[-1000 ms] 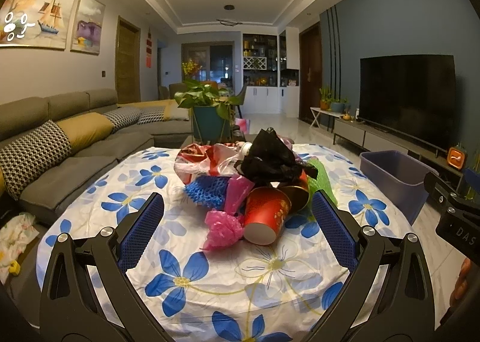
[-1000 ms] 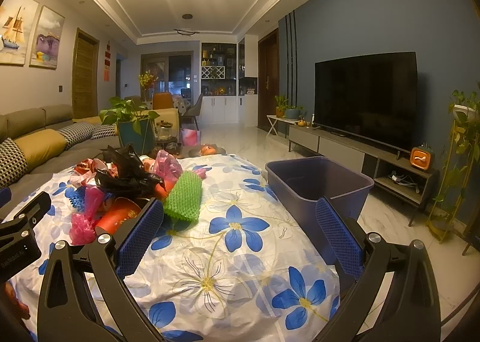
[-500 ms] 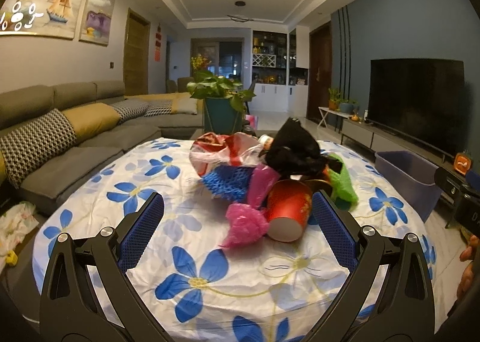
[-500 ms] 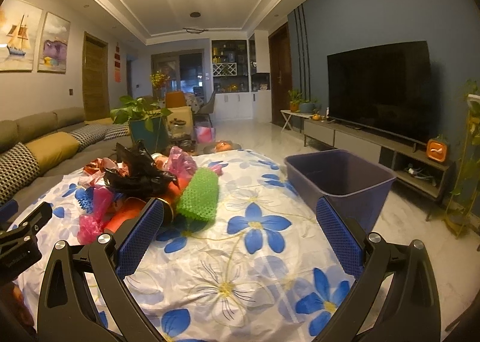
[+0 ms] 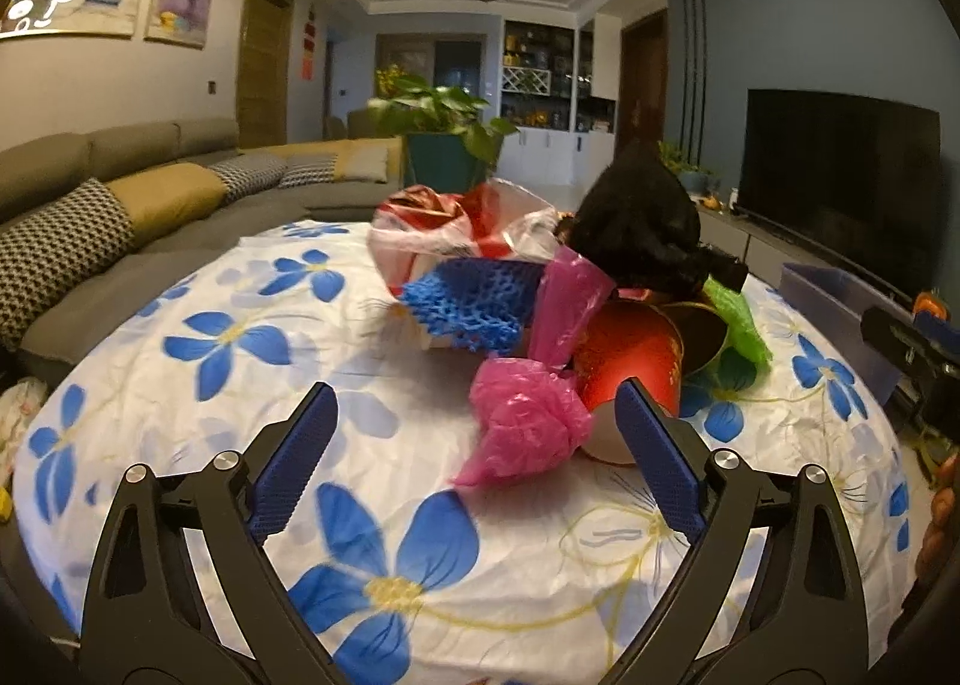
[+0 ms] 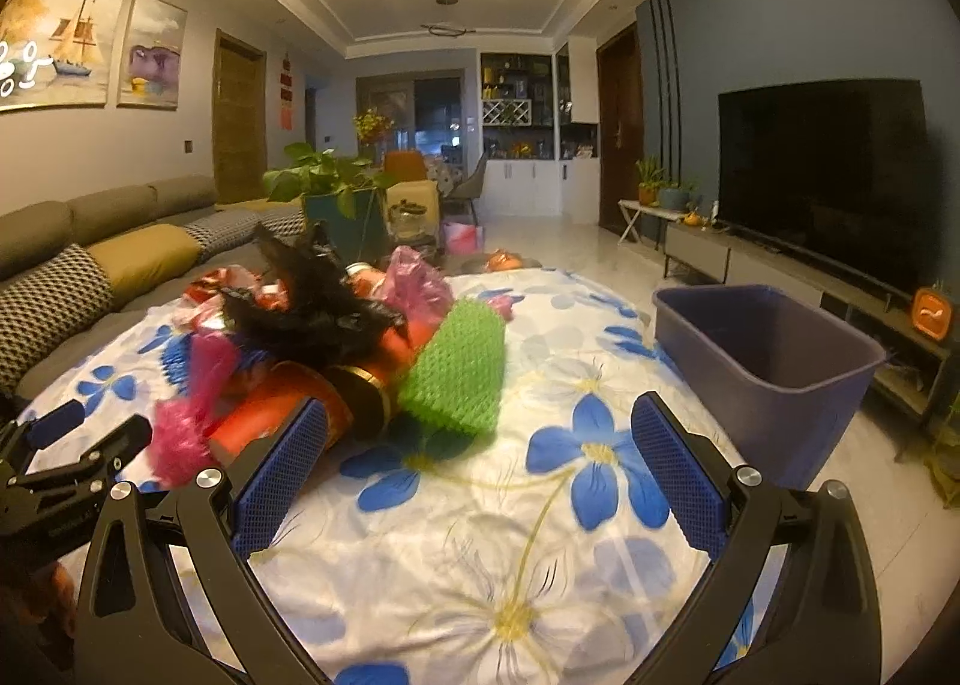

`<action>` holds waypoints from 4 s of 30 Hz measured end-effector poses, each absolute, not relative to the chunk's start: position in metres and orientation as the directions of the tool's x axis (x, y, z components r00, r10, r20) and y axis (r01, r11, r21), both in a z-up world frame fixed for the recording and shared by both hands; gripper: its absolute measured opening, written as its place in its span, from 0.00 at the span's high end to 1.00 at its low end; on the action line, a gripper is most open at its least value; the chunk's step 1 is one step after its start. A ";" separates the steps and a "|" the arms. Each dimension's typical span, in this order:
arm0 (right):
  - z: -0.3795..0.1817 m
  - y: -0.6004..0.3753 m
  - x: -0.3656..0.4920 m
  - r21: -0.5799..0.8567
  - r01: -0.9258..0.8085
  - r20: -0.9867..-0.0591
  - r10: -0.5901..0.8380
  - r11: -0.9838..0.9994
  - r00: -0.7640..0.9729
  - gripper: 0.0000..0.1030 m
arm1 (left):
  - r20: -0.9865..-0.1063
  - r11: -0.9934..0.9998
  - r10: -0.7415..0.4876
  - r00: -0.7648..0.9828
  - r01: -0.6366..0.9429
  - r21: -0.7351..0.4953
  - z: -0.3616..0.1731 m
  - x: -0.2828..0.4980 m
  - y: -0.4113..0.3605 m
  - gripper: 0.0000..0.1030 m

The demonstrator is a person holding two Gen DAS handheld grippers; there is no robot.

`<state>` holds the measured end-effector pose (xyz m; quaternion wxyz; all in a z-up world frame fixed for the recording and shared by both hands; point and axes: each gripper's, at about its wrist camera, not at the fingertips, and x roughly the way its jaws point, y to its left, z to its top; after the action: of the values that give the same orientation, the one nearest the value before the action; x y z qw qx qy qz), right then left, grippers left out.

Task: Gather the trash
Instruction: 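Grasp the pink plastic bag with the left tool while the right tool grasps the black bag, then carry the pink bag and black bag over the grey bin with both tools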

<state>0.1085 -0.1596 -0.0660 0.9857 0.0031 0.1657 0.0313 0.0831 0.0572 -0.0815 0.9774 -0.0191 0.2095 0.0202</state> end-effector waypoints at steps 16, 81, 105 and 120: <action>-0.073 -0.148 0.177 0.096 -0.180 -0.365 0.203 0.979 0.909 0.23 | -0.486 0.995 -0.066 0.871 0.022 -0.096 -0.105 0.121 0.067 0.79; 0.008 -0.346 0.146 0.107 0.247 -0.111 -0.235 0.963 0.966 0.98 | -0.207 0.883 -0.468 0.859 0.461 -0.087 0.024 0.211 -0.174 0.79; -0.025 -0.397 0.207 0.132 0.341 -0.181 -0.316 0.931 0.932 0.98 | -0.283 0.779 -0.620 0.732 0.617 -0.112 -0.037 0.306 -0.282 0.78; -0.034 -0.414 0.222 0.168 0.346 -0.219 -0.307 0.923 0.926 0.57 | -0.317 0.732 -0.668 0.673 0.670 -0.121 -0.051 0.313 -0.293 0.52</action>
<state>0.2219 -0.4140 -0.0341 0.9760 0.1023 0.0948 -0.1671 0.3132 -0.2930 -0.0513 0.9146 0.0025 0.1723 -0.3658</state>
